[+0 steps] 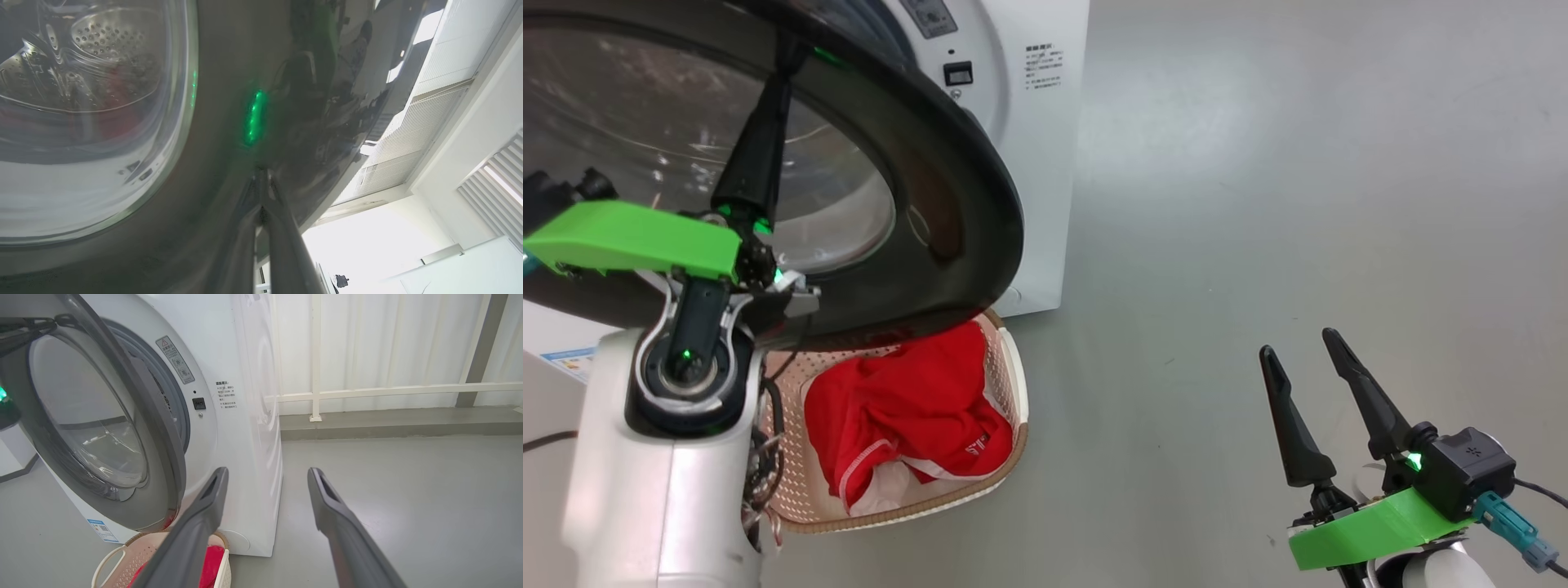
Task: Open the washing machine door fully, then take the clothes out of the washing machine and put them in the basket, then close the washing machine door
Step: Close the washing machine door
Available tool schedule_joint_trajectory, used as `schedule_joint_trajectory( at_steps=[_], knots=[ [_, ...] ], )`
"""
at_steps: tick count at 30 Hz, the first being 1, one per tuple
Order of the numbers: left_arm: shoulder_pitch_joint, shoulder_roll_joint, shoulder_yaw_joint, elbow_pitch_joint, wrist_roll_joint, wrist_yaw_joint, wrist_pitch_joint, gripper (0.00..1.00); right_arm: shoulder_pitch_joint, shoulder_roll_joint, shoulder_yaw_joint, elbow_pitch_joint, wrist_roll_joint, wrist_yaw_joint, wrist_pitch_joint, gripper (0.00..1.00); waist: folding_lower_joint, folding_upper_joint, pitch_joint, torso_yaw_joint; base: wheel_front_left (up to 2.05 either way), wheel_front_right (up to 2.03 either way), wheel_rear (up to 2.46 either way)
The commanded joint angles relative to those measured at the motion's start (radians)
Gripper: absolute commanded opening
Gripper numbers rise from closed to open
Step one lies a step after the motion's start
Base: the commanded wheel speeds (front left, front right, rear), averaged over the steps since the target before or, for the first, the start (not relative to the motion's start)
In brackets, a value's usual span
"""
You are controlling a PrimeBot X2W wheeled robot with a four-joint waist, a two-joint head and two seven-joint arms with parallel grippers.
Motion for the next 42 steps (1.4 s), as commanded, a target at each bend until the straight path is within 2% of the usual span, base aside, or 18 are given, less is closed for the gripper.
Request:
schedule_joint_trajectory(
  at_steps=[1,10,17,18,19,20,27,37,39,42],
  knots=[
    [-0.04,0.019,0.023,-0.02,-0.004,-0.013,-0.004,0.0,-0.035,-0.007,0.029,-0.029,-0.009,0.003,-0.006,1.0,0.0,0.0,0.005,-0.006,0.0,0.0,0.0],
    [-0.08,0.022,0.03,0.034,-0.001,-0.046,-0.019,0.0,-0.041,-0.007,0.031,-0.029,-0.006,0.003,-0.006,1.0,0.0,0.0,0.013,-0.031,0.0,0.0,0.0],
    [-0.017,0.021,0.03,0.021,-0.022,-0.065,-0.005,0.0,-0.035,-0.007,0.019,-0.029,0.003,0.003,-0.006,1.0,0.0,0.0,0.006,-0.014,0.0,0.0,0.0],
    [-0.001,0.022,0.035,0.015,-0.02,-0.071,-0.011,0.24,-0.034,-0.007,0.017,-0.029,0.005,0.003,-0.006,1.0,0.0,0.0,0.003,-0.007,0.0,0.0,0.0],
    [0.016,0.023,0.04,0.011,-0.021,-0.073,-0.015,0.83,-0.033,-0.007,0.015,-0.028,0.005,0.003,-0.006,1.0,0.0,0.0,-0.001,0.0,0.0,0.0,0.0],
    [0.035,0.025,0.042,0.009,-0.02,-0.073,-0.016,1.0,-0.033,-0.007,0.014,-0.027,0.005,0.003,-0.006,1.0,0.0,0.0,-0.006,0.007,0.0,0.0,0.0],
    [0.157,0.049,0.054,-0.027,0.0,-0.074,-0.023,1.0,-0.033,-0.007,0.001,-0.027,-0.008,0.003,-0.006,1.0,0.0,0.0,-0.036,0.067,0.0,0.0,0.0],
    [0.338,0.051,0.079,-0.122,-0.02,-0.085,-0.018,1.0,-0.024,-0.007,0.006,-0.018,-0.019,0.003,-0.006,1.0,0.0,0.0,-0.066,0.147,0.0,0.0,0.0],
    [0.38,0.06,0.076,-0.155,0.011,-0.103,-0.036,1.0,-0.022,-0.007,0.006,-0.016,-0.019,0.003,-0.006,1.0,0.0,0.0,-0.071,0.156,0.0,0.0,0.0],
    [0.445,0.084,0.056,-0.19,0.123,-0.131,-0.101,1.0,-0.019,-0.007,0.009,-0.01,-0.018,0.003,-0.006,1.0,0.0,0.0,-0.08,0.162,0.0,0.0,0.0]
  ],
)
